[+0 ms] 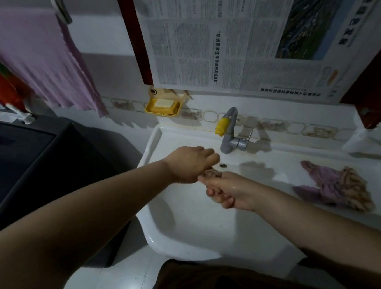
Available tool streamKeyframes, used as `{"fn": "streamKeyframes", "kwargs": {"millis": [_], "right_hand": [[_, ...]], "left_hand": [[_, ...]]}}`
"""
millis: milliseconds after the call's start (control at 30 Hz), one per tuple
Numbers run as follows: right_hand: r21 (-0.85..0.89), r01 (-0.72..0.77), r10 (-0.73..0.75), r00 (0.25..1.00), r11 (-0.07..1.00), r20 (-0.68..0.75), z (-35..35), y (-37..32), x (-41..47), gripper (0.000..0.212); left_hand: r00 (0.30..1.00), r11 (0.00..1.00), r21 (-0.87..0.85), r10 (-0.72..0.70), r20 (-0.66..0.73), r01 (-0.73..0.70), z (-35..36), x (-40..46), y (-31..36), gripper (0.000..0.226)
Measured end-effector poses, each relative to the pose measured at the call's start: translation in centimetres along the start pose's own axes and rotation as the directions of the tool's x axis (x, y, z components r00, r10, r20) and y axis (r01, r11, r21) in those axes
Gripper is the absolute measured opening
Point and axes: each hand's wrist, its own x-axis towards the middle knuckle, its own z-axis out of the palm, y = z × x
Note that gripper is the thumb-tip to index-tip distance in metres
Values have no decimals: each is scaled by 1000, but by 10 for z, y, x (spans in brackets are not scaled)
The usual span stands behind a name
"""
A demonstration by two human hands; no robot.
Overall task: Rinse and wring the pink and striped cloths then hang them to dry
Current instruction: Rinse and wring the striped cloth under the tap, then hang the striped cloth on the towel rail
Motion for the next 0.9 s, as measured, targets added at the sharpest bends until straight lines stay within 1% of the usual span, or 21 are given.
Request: {"fn": "streamKeyframes", "kwargs": {"millis": [67, 133, 167, 200, 233, 267, 300, 367, 433, 467, 500, 533, 567, 600, 633, 667, 700, 733, 767, 833, 900], "right_hand": [[-197, 83, -109, 986, 977, -123, -5, -4, 6, 28], [-354, 137, -214, 959, 925, -188, -4, -6, 14, 36], [-396, 174, -268, 943, 902, -198, -2, -6, 19, 38], [-433, 206, -318, 926, 878, -204, 0, -5, 26, 39], [-485, 233, -370, 906, 843, -206, 2, -7, 32, 38], [-531, 261, -422, 883, 806, -207, 5, -10, 38, 37], [-552, 288, -468, 856, 783, -217, 8, -13, 45, 36], [-520, 332, -528, 798, 787, -290, 21, -23, 55, 34], [-509, 358, -576, 728, 783, -373, 37, -40, 59, 33], [-504, 369, -591, 699, 781, -404, 48, -50, 59, 33], [-474, 392, -595, 683, 788, -424, 59, -60, 60, 32], [-400, 424, -576, 686, 813, -444, 72, -72, 59, 30], [-275, 474, -547, 707, 837, -448, 87, -83, 61, 28], [-143, 518, -523, 732, 844, -436, 103, -96, 63, 28], [-33, 546, -509, 756, 837, -411, 119, -106, 68, 29], [32, 564, -511, 769, 825, -384, 134, -117, 73, 29], [83, 576, -515, 779, 813, -357, 150, -128, 77, 31], [120, 583, -521, 787, 804, -329, 164, -139, 82, 33], [173, 580, -522, 802, 796, -290, 178, -149, 85, 36], [222, 564, -508, 820, 795, -263, 196, -167, 94, 36], [144, 589, -527, 789, 796, -314, 210, -181, 105, 26]], "left_hand": [[985, 983, -65, -167, 40, 169, 4, -9, -2, 35], [938, 922, -186, -317, 140, 339, 3, -19, -6, 39], [899, 854, -293, -376, 224, 430, 3, -24, -8, 40], [857, 746, -425, -414, 307, 512, 3, -30, -11, 37], [825, 607, -559, -431, 367, 565, 3, -37, -15, 33], [808, 476, -662, -443, 388, 579, 3, -46, -20, 30], [802, 387, -728, -461, 379, 566, 3, -56, -26, 31], [797, 295, -793, -490, 353, 533, 8, -77, -44, 30], [781, 244, -812, -513, 357, 531, 16, -97, -65, 21], [766, 239, -809, -540, 349, 537, 20, -107, -77, 19], [752, 263, -795, -572, 328, 546, 22, -117, -89, 17], [745, 300, -780, -599, 294, 549, 24, -127, -100, 18], [740, 327, -769, -618, 266, 549, 21, -136, -110, 28], [740, 327, -777, -624, 250, 538, 17, -146, -120, 47], [751, 291, -815, -614, 242, 501, 11, -153, -129, 64], [780, 220, -881, -584, 224, 418, 6, -160, -138, 77], [813, 139, -934, -545, 205, 328, 0, -167, -148, 85], [844, 76, -965, -506, 179, 250, -4, -175, -159, 89], [865, 51, -977, -476, 157, 205, -8, -184, -170, 86], [872, 35, -983, -469, 141, 178, -22, -204, -190, 65], [871, 4, -993, -480, 104, 120, -28, -225, -213, 47]]}}
